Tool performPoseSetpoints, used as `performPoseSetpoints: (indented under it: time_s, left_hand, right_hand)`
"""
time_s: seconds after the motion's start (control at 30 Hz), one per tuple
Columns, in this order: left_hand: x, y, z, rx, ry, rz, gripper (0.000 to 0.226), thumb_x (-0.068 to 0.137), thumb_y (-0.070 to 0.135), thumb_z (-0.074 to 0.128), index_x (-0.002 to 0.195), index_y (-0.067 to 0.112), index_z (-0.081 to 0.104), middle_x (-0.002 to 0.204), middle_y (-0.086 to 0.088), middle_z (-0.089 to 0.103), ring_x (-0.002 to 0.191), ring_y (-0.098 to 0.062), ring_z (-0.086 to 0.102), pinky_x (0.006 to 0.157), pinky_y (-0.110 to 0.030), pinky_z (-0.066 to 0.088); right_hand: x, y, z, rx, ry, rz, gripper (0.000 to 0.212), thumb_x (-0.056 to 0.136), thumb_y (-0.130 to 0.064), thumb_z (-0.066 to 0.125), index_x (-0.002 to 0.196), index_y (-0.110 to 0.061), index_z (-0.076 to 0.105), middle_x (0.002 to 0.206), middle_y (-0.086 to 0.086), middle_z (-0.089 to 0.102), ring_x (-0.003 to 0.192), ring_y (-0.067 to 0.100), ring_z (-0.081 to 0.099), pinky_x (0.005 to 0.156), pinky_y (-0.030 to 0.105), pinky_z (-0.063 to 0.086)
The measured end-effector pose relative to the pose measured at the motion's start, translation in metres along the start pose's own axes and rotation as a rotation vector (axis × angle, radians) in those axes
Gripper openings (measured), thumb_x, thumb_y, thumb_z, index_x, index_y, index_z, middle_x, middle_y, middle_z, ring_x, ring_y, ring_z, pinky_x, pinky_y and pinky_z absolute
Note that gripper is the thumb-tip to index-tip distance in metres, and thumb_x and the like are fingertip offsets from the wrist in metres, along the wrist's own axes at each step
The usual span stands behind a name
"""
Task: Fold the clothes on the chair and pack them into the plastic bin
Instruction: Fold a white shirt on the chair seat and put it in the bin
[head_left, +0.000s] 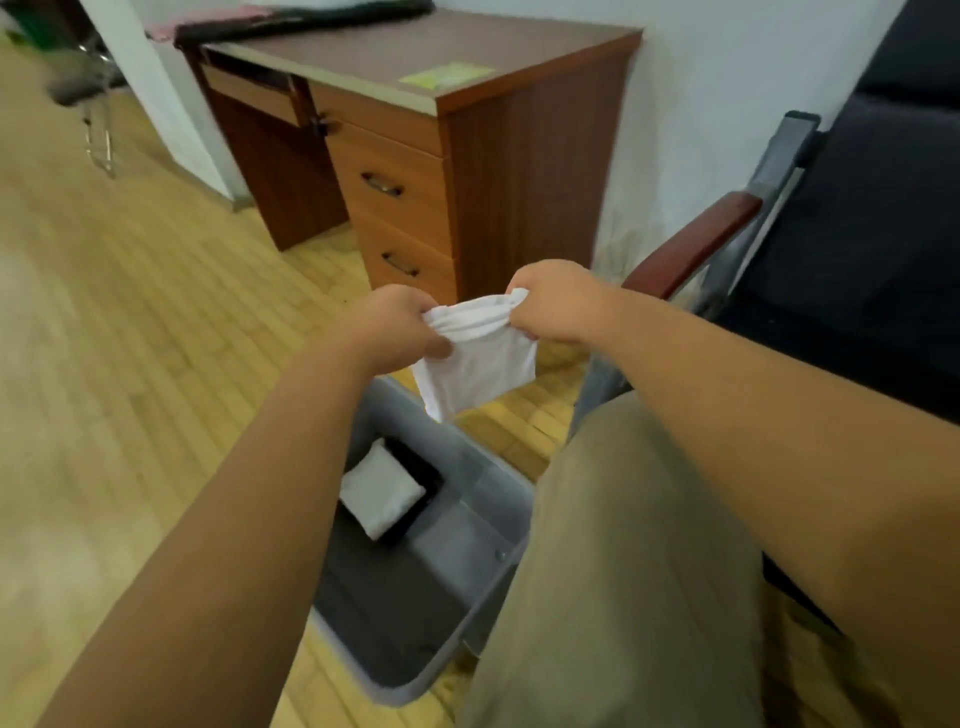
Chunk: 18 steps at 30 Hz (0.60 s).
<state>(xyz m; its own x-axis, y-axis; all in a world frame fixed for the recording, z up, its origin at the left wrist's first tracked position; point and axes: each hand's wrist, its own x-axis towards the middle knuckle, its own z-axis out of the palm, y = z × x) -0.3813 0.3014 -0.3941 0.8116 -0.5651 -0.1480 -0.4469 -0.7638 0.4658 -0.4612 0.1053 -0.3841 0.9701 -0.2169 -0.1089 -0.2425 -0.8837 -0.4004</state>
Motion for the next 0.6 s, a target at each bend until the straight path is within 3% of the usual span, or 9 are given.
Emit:
performPoseSetpoints:
  time_s: [0.17,0.3,0.43,0.6]
  left_hand:
    - [-0.02,-0.094,0.027,-0.171,-0.048,-0.198,0.019,0.084,0.023,0.082,0.093,0.01,0.071,0.082,-0.005,0.062,0.076,-0.021,0.056,0.068,-0.034,0.04]
    - [-0.035,-0.149,0.064,-0.233,-0.064,-0.295,0.015,0.088,0.027,0.076,0.09,0.012,0.071,0.083,-0.009,0.066,0.076,-0.022,0.059,0.067,-0.035,0.043]
    - [-0.042,-0.189,0.102,-0.292,-0.072,-0.36,0.015,0.089,0.03,0.075,0.086,0.016,0.068,0.08,-0.004,0.064,0.073,-0.02,0.058,0.064,-0.034,0.042]
    - [-0.043,-0.215,0.132,-0.337,-0.073,-0.419,0.023,0.089,0.026,0.074,0.091,0.005,0.066,0.076,-0.005,0.058,0.069,-0.02,0.051,0.062,-0.033,0.04]
  right_hand:
    - [0.048,-0.049,0.075,-0.057,-0.206,-0.014,0.026,0.089,-0.006,0.057,0.108,-0.004,0.075,0.088,0.008,0.068,0.07,0.025,0.058,0.054,0.029,0.042]
    - [0.071,-0.065,0.141,-0.087,-0.332,-0.007,0.023,0.09,-0.008,0.062,0.111,-0.008,0.073,0.089,0.01,0.071,0.063,0.023,0.059,0.051,0.027,0.043]
    - [0.084,-0.064,0.199,-0.243,-0.419,-0.034,0.026,0.091,0.001,0.049,0.101,-0.006,0.072,0.097,0.015,0.069,0.073,0.029,0.054,0.054,0.031,0.037]
    - [0.102,-0.062,0.244,-0.276,-0.484,-0.06,0.02,0.092,0.0,0.048,0.081,-0.01,0.062,0.082,0.012,0.061,0.075,0.031,0.056,0.058,0.031,0.038]
